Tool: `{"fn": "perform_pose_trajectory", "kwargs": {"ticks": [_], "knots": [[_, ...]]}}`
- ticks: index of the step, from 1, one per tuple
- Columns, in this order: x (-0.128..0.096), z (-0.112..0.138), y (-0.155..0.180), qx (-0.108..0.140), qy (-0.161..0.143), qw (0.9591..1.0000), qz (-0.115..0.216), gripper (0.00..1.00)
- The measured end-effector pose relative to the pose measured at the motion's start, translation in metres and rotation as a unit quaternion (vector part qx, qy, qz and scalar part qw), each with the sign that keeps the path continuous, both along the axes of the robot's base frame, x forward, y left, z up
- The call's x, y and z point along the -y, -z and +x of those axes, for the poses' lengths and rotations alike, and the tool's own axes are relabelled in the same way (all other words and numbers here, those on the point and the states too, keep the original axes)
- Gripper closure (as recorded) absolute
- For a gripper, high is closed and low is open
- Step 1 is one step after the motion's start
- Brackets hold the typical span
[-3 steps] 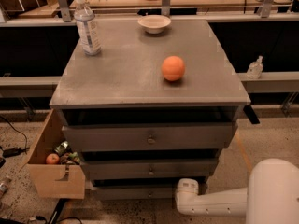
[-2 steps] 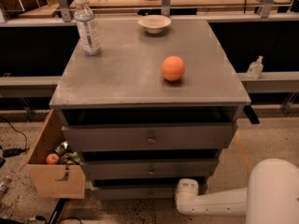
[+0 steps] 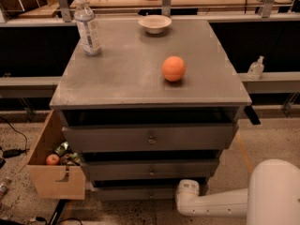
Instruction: Open bottom drawer
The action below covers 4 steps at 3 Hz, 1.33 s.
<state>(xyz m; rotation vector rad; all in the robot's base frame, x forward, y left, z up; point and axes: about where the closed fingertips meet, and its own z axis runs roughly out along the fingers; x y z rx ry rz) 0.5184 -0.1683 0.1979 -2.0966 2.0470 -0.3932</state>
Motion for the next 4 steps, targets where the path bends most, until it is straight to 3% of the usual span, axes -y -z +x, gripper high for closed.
{"fn": "perform_pose_trajectory", "kwargs": {"ticks": [1, 2, 4], "knots": [[0.0, 0.0, 0.0, 0.0, 0.0, 1.0, 0.0, 0.12], [0.0, -0.0007, 0.001, -0.001, 0.0, 1.0, 0.0, 0.0], [0.0047, 0.0052, 0.0072, -0.011, 0.001, 0.9999, -0.008, 0.0]]}}
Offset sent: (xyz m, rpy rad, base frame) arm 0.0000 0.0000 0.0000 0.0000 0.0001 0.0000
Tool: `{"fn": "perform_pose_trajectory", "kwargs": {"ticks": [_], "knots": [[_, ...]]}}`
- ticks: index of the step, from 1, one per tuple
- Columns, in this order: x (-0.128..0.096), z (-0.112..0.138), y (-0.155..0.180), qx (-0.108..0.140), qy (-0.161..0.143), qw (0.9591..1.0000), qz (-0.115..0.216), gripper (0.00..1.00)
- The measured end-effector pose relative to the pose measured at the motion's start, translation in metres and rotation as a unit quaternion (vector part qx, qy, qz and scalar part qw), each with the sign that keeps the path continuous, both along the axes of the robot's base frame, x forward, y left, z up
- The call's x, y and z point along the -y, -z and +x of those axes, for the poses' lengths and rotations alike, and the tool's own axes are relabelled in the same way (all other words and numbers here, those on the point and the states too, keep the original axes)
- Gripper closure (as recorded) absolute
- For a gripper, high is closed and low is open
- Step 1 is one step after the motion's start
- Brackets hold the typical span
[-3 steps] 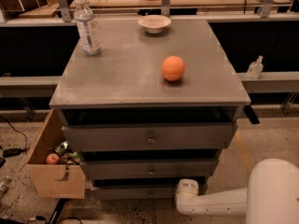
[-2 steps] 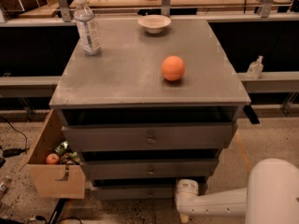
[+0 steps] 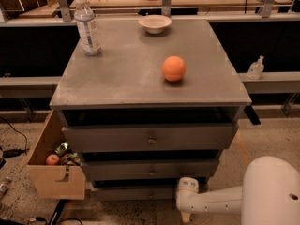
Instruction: Open bottom drawer
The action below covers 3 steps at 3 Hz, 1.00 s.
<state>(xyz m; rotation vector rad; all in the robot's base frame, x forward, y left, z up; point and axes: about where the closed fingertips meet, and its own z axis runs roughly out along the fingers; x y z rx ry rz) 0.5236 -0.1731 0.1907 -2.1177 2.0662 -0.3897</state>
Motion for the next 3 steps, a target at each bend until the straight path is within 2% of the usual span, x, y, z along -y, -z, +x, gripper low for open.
{"fn": "perform_pose_trajectory", "kwargs": {"ticks": [1, 3], "knots": [[0.0032, 0.0031, 0.0032, -0.007, 0.001, 1.0, -0.003, 0.0], [0.0057, 0.0025, 0.0112, -0.025, -0.001, 0.9997, -0.001, 0.41]]}}
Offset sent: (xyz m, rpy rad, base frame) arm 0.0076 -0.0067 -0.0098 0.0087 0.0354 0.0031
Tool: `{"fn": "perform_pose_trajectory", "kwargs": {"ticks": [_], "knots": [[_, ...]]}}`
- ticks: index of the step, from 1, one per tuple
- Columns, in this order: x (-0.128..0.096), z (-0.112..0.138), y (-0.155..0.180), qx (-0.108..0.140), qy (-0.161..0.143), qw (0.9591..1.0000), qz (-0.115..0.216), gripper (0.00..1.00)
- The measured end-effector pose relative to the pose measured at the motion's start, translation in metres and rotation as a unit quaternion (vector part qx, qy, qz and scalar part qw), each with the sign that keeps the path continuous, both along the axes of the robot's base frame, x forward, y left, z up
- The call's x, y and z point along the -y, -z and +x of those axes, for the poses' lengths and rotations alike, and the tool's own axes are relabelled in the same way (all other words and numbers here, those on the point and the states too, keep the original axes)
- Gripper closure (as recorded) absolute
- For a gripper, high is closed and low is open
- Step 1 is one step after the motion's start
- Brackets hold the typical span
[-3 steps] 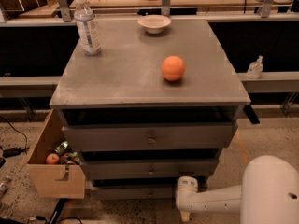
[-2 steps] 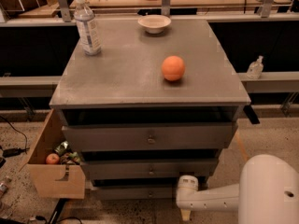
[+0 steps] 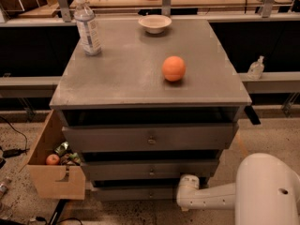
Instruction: Open bottom drawer
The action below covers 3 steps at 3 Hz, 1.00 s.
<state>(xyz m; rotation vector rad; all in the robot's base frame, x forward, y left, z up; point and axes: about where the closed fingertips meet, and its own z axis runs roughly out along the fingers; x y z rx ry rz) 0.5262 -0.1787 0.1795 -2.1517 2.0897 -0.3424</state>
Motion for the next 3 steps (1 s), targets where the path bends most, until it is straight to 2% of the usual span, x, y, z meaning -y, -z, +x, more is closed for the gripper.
{"fn": "perform_pose_trajectory", "kwargs": {"ticks": [2, 3], "knots": [[0.0012, -0.004, -0.0004, -0.009, 0.005, 1.0, -0.002, 0.88], [0.0012, -0.0043, -0.0009, -0.009, 0.005, 0.9999, -0.002, 1.0]]}}
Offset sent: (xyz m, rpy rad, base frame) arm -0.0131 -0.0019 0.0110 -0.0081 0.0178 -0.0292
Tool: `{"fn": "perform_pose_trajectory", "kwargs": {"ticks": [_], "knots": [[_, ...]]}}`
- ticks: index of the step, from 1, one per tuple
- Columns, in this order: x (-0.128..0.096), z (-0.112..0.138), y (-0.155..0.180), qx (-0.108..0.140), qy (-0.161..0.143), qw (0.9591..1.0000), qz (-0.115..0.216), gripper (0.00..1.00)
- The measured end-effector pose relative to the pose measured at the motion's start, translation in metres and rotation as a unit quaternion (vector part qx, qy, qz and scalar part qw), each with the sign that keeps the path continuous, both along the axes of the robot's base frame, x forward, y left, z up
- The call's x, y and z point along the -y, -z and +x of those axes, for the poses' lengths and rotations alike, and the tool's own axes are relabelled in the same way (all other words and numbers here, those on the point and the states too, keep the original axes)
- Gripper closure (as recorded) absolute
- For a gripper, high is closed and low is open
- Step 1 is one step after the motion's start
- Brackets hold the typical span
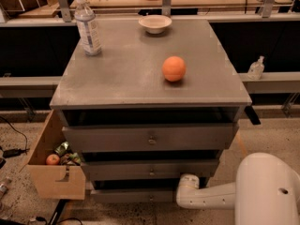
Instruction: Open bottom drawer
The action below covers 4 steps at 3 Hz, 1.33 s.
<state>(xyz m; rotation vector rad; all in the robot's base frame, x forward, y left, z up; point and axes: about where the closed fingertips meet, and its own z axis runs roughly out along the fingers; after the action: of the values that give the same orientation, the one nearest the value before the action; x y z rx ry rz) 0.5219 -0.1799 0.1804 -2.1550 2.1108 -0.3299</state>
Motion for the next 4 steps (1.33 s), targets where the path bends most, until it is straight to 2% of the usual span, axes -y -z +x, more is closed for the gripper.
{"fn": "perform_pose_trajectory", "kwargs": {"ticks": [4], "knots": [[0.0, -0.0003, 0.0, 0.0, 0.0, 1.0, 0.0, 1.0]]}}
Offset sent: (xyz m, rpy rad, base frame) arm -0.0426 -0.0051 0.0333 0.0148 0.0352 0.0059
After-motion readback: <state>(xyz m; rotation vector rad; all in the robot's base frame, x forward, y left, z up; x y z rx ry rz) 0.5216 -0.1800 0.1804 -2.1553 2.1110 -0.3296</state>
